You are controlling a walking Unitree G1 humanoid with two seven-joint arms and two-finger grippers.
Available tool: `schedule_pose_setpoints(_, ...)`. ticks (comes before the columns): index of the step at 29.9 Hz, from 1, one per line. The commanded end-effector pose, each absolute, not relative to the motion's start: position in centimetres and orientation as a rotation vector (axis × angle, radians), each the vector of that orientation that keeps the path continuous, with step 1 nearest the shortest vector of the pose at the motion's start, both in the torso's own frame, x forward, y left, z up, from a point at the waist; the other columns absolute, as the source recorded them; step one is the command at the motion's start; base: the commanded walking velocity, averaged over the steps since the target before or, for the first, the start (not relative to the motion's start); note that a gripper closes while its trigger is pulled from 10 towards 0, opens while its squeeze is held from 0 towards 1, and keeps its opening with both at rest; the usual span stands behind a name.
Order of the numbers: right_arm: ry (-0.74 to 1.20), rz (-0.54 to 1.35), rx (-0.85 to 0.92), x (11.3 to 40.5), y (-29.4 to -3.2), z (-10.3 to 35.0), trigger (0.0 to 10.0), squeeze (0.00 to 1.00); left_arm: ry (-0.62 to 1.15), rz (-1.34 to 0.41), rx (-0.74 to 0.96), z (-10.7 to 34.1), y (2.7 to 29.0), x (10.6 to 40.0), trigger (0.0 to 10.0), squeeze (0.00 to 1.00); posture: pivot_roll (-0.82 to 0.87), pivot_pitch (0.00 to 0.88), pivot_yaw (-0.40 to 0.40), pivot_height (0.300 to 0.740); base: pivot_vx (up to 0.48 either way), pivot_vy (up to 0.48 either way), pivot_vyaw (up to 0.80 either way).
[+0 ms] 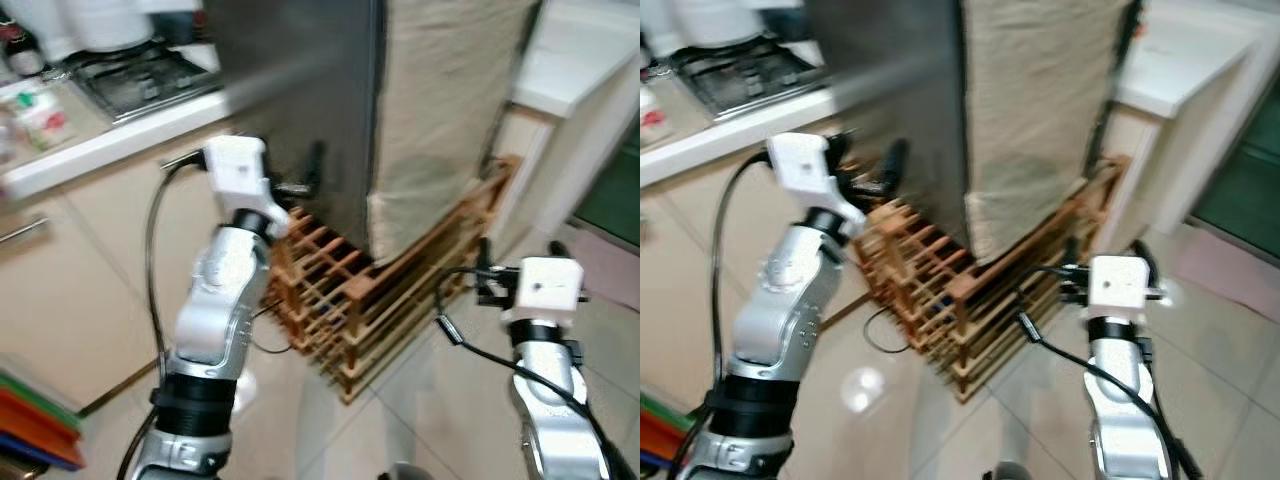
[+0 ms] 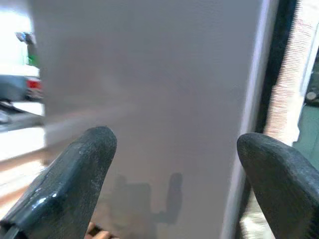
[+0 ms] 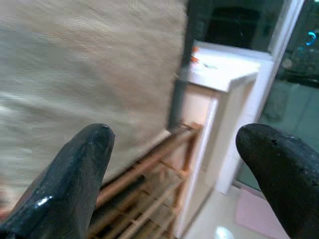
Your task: Restocking fridge
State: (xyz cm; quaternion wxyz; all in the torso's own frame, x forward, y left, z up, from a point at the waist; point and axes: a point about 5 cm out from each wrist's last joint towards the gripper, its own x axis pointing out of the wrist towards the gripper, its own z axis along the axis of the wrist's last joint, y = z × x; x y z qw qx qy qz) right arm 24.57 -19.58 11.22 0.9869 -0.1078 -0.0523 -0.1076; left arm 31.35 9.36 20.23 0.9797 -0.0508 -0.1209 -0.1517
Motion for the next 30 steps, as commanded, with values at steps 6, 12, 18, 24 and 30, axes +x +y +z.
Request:
schedule_pose_setpoints(6,-0.112,-0.192,-0.197,24.6,-18.9,11.3,10.0,0.0,-0.275,-0.379,-0.057,21.0,8.8,31.3,10.0,0.0,-0.12,0.0,0.049,0.74,0.0,-0.294,0.0)
schedule_pose_setpoints(12,-0.114,-0.194,-0.197,24.6,-18.9,11.2,10.0,0.0,-0.272,-0.385,-0.048,20.7,8.5,31.3,10.0,0.0,-0.12,0.0,0.051,0.74,0.209,-0.408,0.0)
schedule_pose_setpoints(18,-0.112,-0.193,-0.199,24.6,-18.9,11.2,10.0,0.0,-0.262,-0.396,-0.048,20.5,8.4,31.4,10.0,0.0,-0.12,0.0,0.051,0.74,0.247,-0.409,0.0)
schedule_pose_setpoints(24,-0.112,-0.188,-0.198,24.6,-18.8,11.1,10.0,0.0,-0.254,-0.401,-0.055,20.5,8.3,31.5,10.0,0.0,-0.12,0.0,0.053,0.74,0.247,-0.409,0.0)
schedule_pose_setpoints(30,-0.106,-0.183,-0.195,24.6,-18.7,10.8,10.0,0.0,-0.258,-0.389,-0.056,21.0,8.8,31.9,10.0,0.0,-0.12,0.0,0.055,0.74,0.177,-0.125,0.0)
